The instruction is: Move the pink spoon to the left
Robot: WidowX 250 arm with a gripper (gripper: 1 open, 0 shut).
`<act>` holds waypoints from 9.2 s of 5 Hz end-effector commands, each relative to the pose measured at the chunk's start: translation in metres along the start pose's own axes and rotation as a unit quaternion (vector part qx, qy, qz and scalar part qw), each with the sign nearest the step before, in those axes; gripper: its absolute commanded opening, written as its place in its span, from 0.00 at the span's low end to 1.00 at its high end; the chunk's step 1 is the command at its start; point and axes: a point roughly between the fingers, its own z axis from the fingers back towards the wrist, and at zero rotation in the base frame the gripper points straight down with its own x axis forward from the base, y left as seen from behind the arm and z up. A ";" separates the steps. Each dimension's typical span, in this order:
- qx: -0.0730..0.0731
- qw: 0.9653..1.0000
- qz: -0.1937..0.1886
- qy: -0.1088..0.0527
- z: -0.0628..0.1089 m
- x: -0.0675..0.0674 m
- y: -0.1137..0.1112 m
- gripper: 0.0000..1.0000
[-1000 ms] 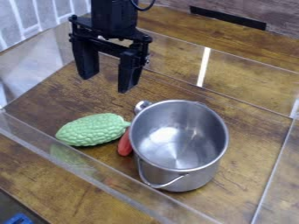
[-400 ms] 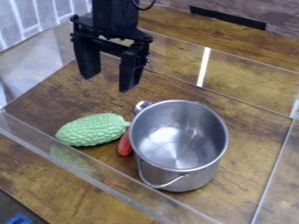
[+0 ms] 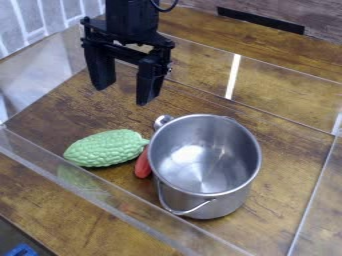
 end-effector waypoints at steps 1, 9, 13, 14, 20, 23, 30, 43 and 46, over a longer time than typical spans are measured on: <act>-0.002 1.000 0.008 -0.010 0.006 0.000 0.006 1.00; 0.062 0.877 -0.472 -0.057 -0.021 0.066 -0.044 1.00; 0.092 0.819 -0.557 -0.103 -0.062 0.098 -0.049 0.00; 0.094 0.818 -0.558 -0.101 -0.060 0.100 -0.049 0.00; 0.091 0.815 -0.563 -0.105 -0.066 0.106 -0.053 0.00; 0.090 0.814 -0.564 -0.105 -0.067 0.109 -0.055 0.00; 0.072 0.823 -0.555 -0.091 -0.054 0.105 -0.054 0.00; 0.084 0.824 -0.553 -0.091 -0.043 0.106 -0.060 0.00; 0.083 0.821 -0.555 -0.103 -0.055 0.105 -0.058 0.00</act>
